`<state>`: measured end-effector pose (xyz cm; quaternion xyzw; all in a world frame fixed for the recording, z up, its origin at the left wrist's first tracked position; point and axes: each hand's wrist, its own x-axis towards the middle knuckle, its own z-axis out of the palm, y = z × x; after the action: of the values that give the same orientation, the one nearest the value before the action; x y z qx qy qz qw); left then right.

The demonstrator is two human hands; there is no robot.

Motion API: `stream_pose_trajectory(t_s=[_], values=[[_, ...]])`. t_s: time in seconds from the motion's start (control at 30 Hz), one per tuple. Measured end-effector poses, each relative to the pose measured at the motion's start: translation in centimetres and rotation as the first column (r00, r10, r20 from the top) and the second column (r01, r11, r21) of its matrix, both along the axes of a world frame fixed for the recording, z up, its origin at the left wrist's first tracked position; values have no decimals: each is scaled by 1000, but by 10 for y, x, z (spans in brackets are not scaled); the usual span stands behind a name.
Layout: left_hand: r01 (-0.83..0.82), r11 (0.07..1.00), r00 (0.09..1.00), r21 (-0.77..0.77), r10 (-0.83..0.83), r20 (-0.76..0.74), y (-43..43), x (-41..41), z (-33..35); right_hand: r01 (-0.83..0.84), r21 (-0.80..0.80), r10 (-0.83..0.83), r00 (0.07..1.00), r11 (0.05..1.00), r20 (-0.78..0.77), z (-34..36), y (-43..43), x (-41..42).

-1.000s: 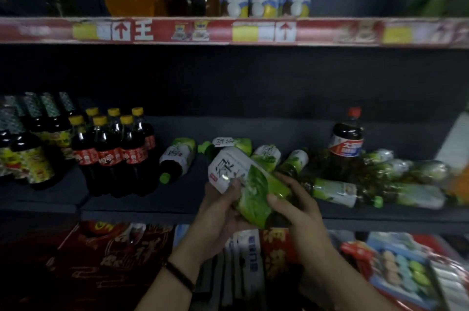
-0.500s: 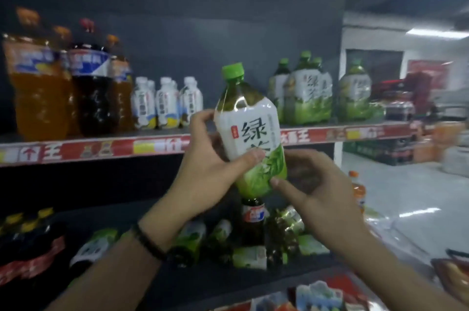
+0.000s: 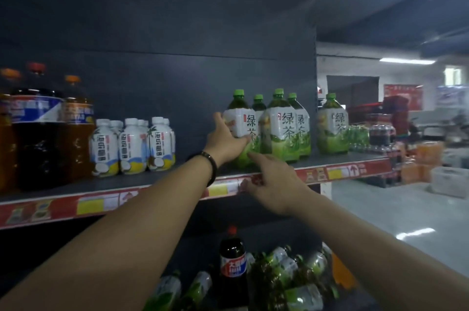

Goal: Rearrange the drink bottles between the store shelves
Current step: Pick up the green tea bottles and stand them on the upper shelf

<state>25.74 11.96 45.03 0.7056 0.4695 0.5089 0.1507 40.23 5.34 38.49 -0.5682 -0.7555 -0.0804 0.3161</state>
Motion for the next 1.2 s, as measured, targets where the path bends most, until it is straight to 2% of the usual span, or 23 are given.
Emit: stream_pose_trajectory(t_s=[0.1, 0.23, 0.33, 0.4, 0.53, 0.63, 0.7, 0.8, 0.83, 0.9, 0.97, 1.03, 1.1, 1.2], values=[[21, 997, 999, -68, -23, -31, 12, 3, -4, 76, -40, -75, 997, 996, 19, -2, 10, 1], [33, 996, 994, -86, -42, -101, 15, -12, -9, 121, -31, -120, 993, 992, 19, -6, 17, 0], [48, 995, 985, -87, -62, -162, 5, -22, -5, 100, 9, -100, 994, 995, -34, -10, 14, -9], [39, 998, 963, -52, -51, -263, -9, -28, -4, 78, 71, -73, 994, 994, -78, -13, 7, -18], [5, 988, 934, 157, 51, -355, -42, -51, -20, 36, 233, -21, 998, 972, -67, -29, -12, -33], [-18, 925, 912, 379, 171, -372, -81, -84, -50, -63, 339, 89, 994, 939, -63, -50, -28, -47], [-37, 855, 922, 517, 229, -312, -113, -112, -83, -125, 353, 167, 982, 927, -92, -70, -40, -62], [-165, 741, 951, 651, 294, -94, -149, -158, -149, -217, 261, 250, 963, 941, -99, -109, -50, -90], [-202, 741, 947, 640, 314, -65, -155, -173, -175, -245, 224, 271, 958, 943, -96, -124, -49, -100], [-258, 813, 931, 523, 354, -91, -155, -204, -228, -282, 156, 298, 950, 947, -94, -156, -44, -120], [-319, 895, 914, 311, 377, -148, -145, -237, -281, -292, 33, 294, 949, 956, -110, -188, -35, -141], [-349, 933, 901, 91, 361, -242, -133, -263, -327, -281, -107, 266, 955, 954, -132, -219, -24, -161], [-363, 924, 905, -123, 318, -283, -123, -278, -359, -282, -197, 249, 952, 939, -177, -248, -12, -177], [-406, 864, 911, -297, 358, -204, -106, -287, -401, -304, -267, 237, 937, 914, -255, -291, 3, -199]])
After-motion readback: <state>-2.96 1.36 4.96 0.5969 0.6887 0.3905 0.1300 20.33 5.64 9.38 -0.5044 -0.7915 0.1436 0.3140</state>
